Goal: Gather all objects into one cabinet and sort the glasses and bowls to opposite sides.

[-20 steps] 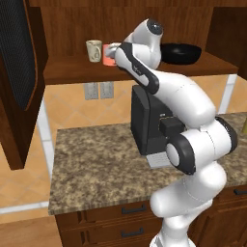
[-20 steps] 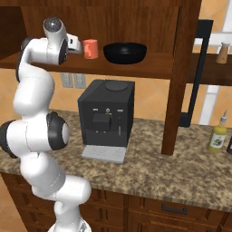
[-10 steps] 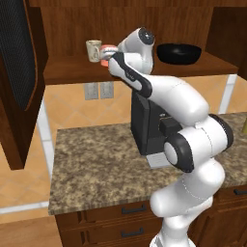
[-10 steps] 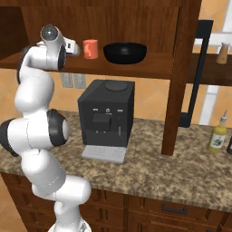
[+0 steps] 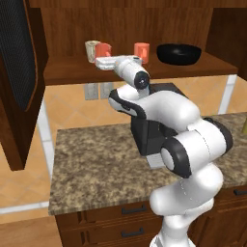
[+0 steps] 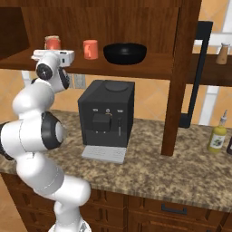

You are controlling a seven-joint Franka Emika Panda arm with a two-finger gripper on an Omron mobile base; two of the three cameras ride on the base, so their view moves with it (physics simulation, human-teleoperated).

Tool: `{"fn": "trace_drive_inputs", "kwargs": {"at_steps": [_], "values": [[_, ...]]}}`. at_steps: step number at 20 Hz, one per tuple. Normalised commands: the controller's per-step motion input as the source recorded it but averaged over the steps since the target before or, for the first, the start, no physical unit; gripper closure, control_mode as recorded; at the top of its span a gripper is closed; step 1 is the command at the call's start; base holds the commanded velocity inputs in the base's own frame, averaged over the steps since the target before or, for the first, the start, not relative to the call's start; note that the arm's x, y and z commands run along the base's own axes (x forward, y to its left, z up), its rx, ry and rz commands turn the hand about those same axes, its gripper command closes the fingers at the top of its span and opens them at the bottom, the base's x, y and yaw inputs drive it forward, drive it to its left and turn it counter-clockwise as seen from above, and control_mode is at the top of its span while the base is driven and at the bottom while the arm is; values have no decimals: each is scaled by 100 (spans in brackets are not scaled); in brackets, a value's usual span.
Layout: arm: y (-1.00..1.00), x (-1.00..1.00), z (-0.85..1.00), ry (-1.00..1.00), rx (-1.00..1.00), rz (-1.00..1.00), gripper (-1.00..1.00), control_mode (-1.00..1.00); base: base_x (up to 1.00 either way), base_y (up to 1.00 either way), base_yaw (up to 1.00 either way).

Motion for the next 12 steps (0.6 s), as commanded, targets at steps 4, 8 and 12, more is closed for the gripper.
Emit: {"fn": "trace_drive_inputs", "kwargs": {"at_steps": [4, 8, 12], "values": [[11, 29, 89, 38, 0, -13, -100, -100, 0, 0, 0], [-10, -18, 79, 43, -4, -13, -100, -100, 0, 0, 0], [-31, -89, 54, 53, -29, -1, -100, -100, 0, 0, 0]]}}
